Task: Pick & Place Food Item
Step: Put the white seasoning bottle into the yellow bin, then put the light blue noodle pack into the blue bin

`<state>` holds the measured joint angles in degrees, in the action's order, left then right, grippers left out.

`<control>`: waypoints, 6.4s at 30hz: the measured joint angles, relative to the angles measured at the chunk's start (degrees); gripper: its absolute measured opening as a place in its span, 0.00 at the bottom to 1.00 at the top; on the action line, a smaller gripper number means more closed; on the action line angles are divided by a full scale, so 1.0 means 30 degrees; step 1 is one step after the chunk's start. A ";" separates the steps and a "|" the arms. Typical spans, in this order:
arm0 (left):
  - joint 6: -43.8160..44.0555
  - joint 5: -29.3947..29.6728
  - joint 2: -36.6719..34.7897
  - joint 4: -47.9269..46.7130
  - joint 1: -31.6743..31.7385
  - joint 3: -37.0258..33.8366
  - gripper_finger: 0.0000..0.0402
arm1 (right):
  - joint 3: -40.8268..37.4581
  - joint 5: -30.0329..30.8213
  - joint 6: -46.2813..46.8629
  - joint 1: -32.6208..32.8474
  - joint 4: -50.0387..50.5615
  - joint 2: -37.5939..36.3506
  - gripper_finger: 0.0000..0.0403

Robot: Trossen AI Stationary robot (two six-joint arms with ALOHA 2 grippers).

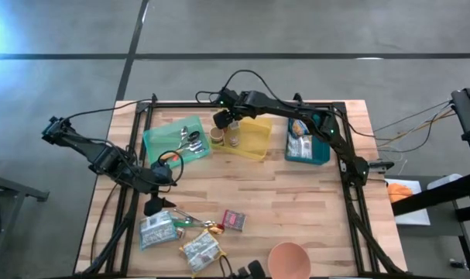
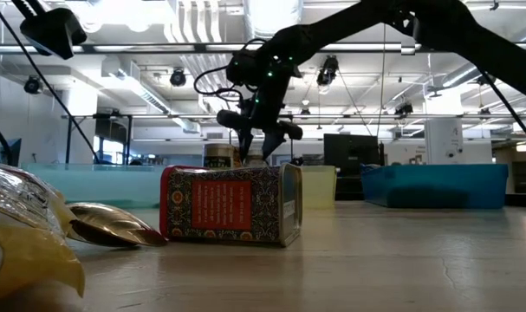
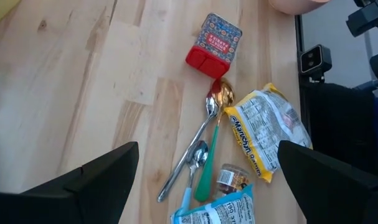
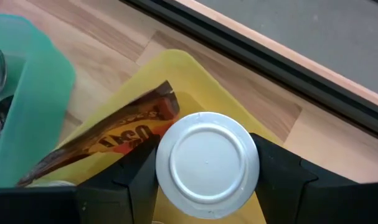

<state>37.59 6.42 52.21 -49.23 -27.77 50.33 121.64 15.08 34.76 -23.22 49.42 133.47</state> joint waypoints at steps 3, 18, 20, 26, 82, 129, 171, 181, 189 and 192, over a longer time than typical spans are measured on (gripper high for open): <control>-0.0002 -0.0005 0.0000 0.0000 0.0000 0.0000 0.97 | -0.0214 0.0033 0.0350 0.0000 -0.0035 -0.0007 0.50; -0.0002 -0.0007 0.0000 0.0007 0.0000 -0.0001 0.97 | -0.0957 0.0764 0.0956 0.0200 0.0121 -0.0258 0.55; -0.0002 -0.0007 0.0000 0.0007 0.0000 -0.0007 0.97 | -0.0992 0.1078 0.1000 0.0262 0.0644 -0.0291 0.58; -0.0002 -0.0007 0.0000 0.0015 0.0000 -0.0015 0.97 | -0.1037 0.1048 0.0435 0.0240 0.1468 -0.0369 0.62; 0.1019 0.0417 0.0181 0.3967 0.0036 -0.0320 0.97 | -1.0259 0.4812 0.0796 1.3513 0.1158 -1.0517 0.64; -1.2005 -0.8524 1.2241 -0.2127 0.0044 -0.0386 0.66 | -1.6341 0.4878 0.2329 1.6327 -0.9992 -1.0462 0.64; -0.6109 -0.6048 0.8175 -0.4623 0.0051 0.1786 0.00 | -2.0424 0.6659 0.3346 1.7005 -2.2115 -1.0309 0.64; -0.3820 -0.4769 0.5923 -0.5440 0.0051 0.1798 0.00 | -2.0078 0.6980 -0.0493 1.7180 -2.2592 -1.0290 0.64; -0.3339 -0.3945 0.5654 -0.6354 0.0042 0.2728 0.00 | -1.9199 0.6910 -0.2268 1.7245 -2.2604 -1.0316 0.64; -0.3339 -0.3723 0.5654 -0.6540 0.0036 0.3193 0.00 | -1.9077 0.6977 -0.2246 1.7238 -2.2569 -1.0316 0.64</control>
<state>27.57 -4.75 69.17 -68.85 -27.66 59.91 64.41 36.01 28.02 28.49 -18.29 102.52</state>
